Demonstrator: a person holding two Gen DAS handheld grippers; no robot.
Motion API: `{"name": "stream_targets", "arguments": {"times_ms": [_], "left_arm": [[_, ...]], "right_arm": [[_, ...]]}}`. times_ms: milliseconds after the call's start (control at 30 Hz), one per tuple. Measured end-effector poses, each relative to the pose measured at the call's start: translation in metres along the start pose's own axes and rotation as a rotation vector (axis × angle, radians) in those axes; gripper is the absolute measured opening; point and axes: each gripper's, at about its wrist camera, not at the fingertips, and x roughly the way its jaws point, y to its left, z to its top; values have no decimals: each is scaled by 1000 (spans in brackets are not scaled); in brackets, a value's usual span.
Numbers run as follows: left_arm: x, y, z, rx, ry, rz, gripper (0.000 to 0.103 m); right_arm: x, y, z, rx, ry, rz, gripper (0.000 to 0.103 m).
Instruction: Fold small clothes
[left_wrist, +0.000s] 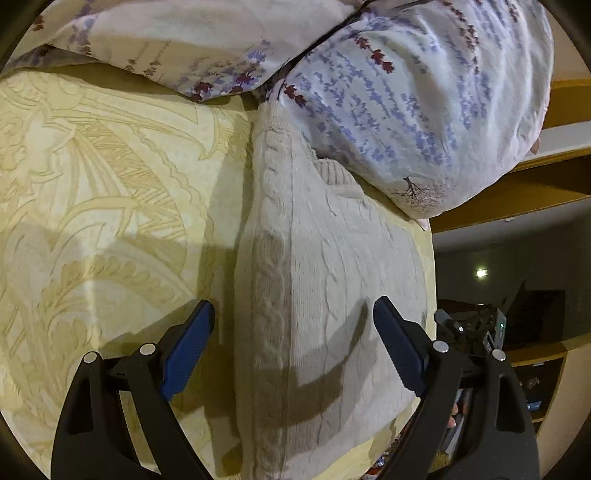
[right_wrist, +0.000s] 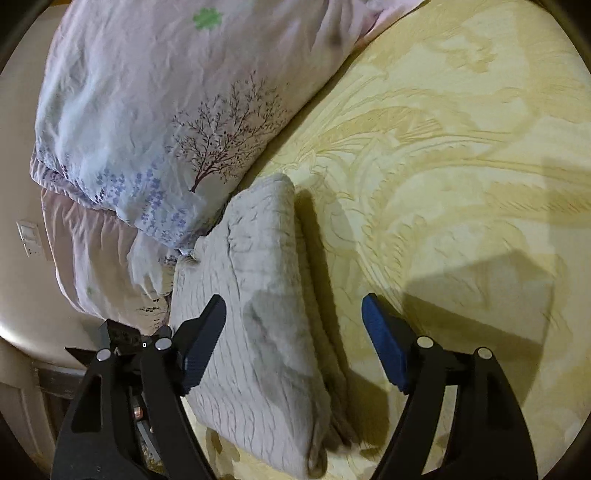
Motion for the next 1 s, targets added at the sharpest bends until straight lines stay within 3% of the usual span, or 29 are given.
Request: {"name": "stream_targets", "arguments": {"times_ms": [200,367,467,533,633,800,1000], "left_arm": [[10,-6,5,34,19,-36,83],[13,-7,5,32,13,-50,76],[12,-2,3,9,5,-63,66],[10,-2,2,12,-3,-66,59],[9,-4,0,22,-14,-77,49],[-7,-3,1,10,-14,-137,41],[-57,15,-4,11,-68,-183,41]], "right_arm": [[19,11,7,-54,79,47,76],[31,24,1,-109,136,84,69],[37,27,-5,-125,134,97,62],[39,24,-7,-117,140,99,43],[38,22,-12,-88,127,140,35],[29,40,-19,-103,93,196,33],[36,84,-38,-192,107,220,32]]}}
